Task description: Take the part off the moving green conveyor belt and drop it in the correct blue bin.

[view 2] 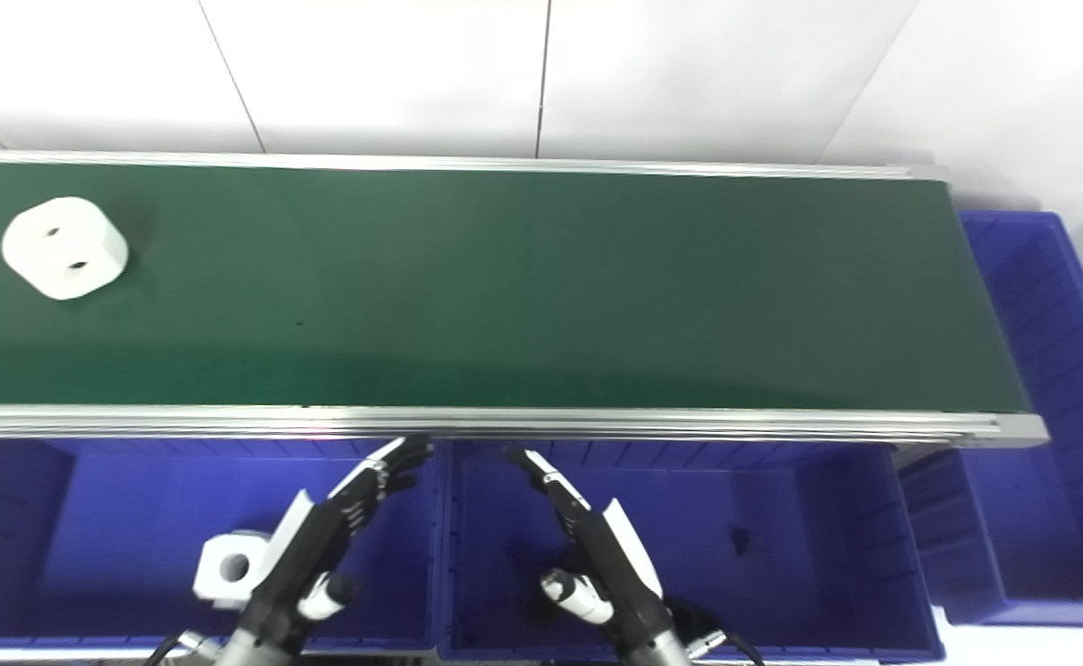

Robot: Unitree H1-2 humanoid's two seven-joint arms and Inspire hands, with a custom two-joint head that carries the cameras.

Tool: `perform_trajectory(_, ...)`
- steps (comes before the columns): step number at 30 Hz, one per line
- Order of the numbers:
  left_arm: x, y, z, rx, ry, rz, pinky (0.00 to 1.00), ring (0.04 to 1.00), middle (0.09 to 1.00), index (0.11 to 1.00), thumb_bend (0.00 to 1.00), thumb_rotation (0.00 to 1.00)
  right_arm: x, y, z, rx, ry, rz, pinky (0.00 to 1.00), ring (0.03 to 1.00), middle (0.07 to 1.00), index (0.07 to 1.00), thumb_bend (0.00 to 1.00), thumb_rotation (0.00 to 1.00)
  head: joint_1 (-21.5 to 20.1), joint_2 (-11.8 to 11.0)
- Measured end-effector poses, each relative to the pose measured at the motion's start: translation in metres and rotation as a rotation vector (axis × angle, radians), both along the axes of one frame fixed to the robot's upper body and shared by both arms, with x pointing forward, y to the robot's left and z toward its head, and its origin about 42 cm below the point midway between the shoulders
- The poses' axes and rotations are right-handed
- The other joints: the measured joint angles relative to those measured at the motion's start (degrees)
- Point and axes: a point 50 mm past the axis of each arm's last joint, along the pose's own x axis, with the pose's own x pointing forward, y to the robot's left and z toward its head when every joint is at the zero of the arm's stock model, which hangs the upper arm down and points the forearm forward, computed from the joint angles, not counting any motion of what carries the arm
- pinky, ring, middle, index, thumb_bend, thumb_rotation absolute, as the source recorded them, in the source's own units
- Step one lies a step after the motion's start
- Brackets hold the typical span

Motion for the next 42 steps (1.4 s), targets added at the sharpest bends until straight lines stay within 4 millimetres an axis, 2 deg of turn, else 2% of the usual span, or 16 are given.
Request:
perform_trajectory(1,0.001,-0.002,-0.002,0.001,0.003,-0.001,0.86,0.899,0.882,0.872,1.00,1.00,0.001,-0.002,-0.003,-0.005,0.007,0.001,0.97,0.973,0.961,0.916,1.00,1.00,0.8,-1.7)
perform_trajectory(2,0.001,-0.004,-0.005,0.004,0.007,-0.003,0.86,0.898,0.877,0.867,1.00,1.00,0.002,-0.003,-0.005,-0.008,0.015,0.001,0.96,0.970,0.961,0.913,1.00,1.00,0.9,-2.1)
perform_trajectory(3,0.002,-0.005,-0.007,0.013,0.009,-0.003,0.86,0.897,0.876,0.866,1.00,1.00,0.002,-0.005,-0.008,-0.013,0.025,-0.001,0.96,0.970,0.961,0.913,1.00,1.00,1.3,-4.1)
perform_trajectory(4,0.002,-0.007,-0.010,0.017,0.014,-0.007,0.86,0.894,0.871,0.861,1.00,1.00,0.002,-0.006,-0.010,-0.017,0.032,-0.001,0.95,0.967,0.960,0.910,1.00,1.00,1.4,-4.4)
perform_trajectory(6,0.003,-0.010,-0.014,0.020,0.021,-0.007,0.83,0.874,0.855,0.843,1.00,0.99,0.000,-0.008,-0.014,-0.023,0.048,0.000,0.95,0.967,0.958,0.907,1.00,1.00,1.8,-7.0)
perform_trajectory(8,0.003,-0.012,-0.017,0.030,0.025,-0.007,0.82,0.867,0.849,0.837,1.00,0.99,0.001,-0.009,-0.018,-0.030,0.061,0.005,0.96,0.969,0.957,0.906,1.00,1.00,1.9,-7.2)
perform_trajectory(13,0.006,-0.013,-0.021,0.042,0.021,0.001,0.81,0.848,0.829,0.821,1.00,0.97,0.004,-0.009,-0.024,-0.042,0.072,0.003,0.95,0.964,0.945,0.896,1.00,1.00,3.6,-10.4)
perform_trajectory(21,0.007,-0.019,-0.032,0.050,0.040,-0.007,0.80,0.844,0.823,0.814,1.00,0.97,0.006,-0.014,-0.031,-0.066,0.089,0.007,0.92,0.954,0.948,0.894,1.00,1.00,5.4,-12.9)
perform_trajectory(23,0.009,-0.020,-0.035,0.050,0.038,-0.009,0.79,0.848,0.826,0.815,1.00,0.96,0.008,-0.015,-0.034,-0.071,0.095,0.005,0.91,0.950,0.947,0.891,1.00,1.00,5.8,-16.9)
perform_trajectory(24,0.010,-0.020,-0.037,0.047,0.036,-0.007,0.79,0.849,0.828,0.816,1.00,0.96,0.007,-0.015,-0.036,-0.073,0.102,0.003,0.91,0.949,0.947,0.891,1.00,1.00,5.8,-16.9)
perform_trajectory(25,0.012,-0.019,-0.038,0.044,0.032,-0.003,0.78,0.846,0.826,0.814,1.00,0.95,0.007,-0.016,-0.040,-0.077,0.115,0.001,0.90,0.946,0.946,0.889,1.00,1.00,6.4,-18.5)
perform_trajectory(26,0.014,-0.018,-0.040,0.050,0.030,-0.006,0.77,0.842,0.824,0.811,1.00,0.95,0.007,-0.017,-0.042,-0.080,0.125,0.000,0.90,0.945,0.947,0.888,1.00,1.00,6.4,-18.6)
perform_trajectory(27,0.017,-0.017,-0.042,0.052,0.022,-0.003,0.77,0.831,0.816,0.804,1.00,0.95,0.008,-0.018,-0.045,-0.083,0.136,-0.003,0.91,0.946,0.947,0.890,1.00,1.00,7.4,-20.2)
perform_trajectory(32,0.028,-0.020,-0.047,0.051,0.009,0.021,0.75,0.819,0.813,0.800,1.00,0.96,0.015,-0.021,-0.051,-0.074,0.158,-0.004,0.95,0.969,0.958,0.897,1.00,0.99,9.2,-21.3)
perform_trajectory(38,0.030,-0.022,-0.049,0.051,0.007,0.033,0.73,0.828,0.822,0.806,1.00,0.95,0.018,-0.024,-0.055,-0.070,0.178,-0.008,0.97,0.979,0.962,0.905,1.00,1.00,10.4,-23.0)
perform_trajectory(42,0.033,-0.023,-0.049,0.045,0.009,0.035,0.73,0.831,0.822,0.804,1.00,0.95,0.019,-0.025,-0.055,-0.070,0.179,-0.012,0.97,0.976,0.961,0.901,1.00,1.00,10.7,-22.9)
